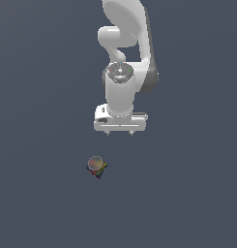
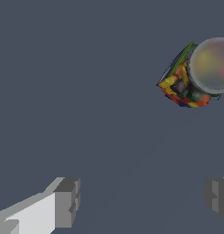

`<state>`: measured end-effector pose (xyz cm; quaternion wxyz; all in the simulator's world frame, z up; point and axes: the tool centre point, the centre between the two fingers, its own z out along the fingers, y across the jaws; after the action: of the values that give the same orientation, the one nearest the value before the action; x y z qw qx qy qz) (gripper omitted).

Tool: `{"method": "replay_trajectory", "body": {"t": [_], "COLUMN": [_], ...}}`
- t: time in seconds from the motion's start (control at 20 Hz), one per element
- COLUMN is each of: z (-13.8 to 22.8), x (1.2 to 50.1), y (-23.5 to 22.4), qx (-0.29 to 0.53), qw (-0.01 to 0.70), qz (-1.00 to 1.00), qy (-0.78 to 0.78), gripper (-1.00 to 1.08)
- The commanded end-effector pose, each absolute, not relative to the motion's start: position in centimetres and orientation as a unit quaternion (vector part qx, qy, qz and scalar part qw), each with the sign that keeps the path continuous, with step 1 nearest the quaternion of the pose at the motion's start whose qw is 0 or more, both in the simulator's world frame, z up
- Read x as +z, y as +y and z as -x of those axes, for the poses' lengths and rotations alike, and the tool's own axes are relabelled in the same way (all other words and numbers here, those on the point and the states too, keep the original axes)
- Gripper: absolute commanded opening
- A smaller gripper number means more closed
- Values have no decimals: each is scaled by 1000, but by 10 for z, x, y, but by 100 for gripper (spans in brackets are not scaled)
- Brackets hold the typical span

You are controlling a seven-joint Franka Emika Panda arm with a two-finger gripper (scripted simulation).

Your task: Pick up the object and move it to a goal position.

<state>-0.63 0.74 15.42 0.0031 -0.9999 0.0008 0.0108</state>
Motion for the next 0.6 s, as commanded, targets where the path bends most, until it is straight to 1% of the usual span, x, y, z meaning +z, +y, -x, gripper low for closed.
{"method": "replay_trajectory", "body": {"t": [0.0, 0.15, 0.4, 0.55], "z": [6, 5, 2, 2], "x": [154, 158, 172, 172], "y": [7, 14, 40, 41], "qx": [11, 9, 3, 3], "qw": [3, 4, 9, 10], "qz": [1000, 1000, 1000, 1000], "qy": [1, -3, -20, -21], "gripper": [100, 100, 100, 100]}}
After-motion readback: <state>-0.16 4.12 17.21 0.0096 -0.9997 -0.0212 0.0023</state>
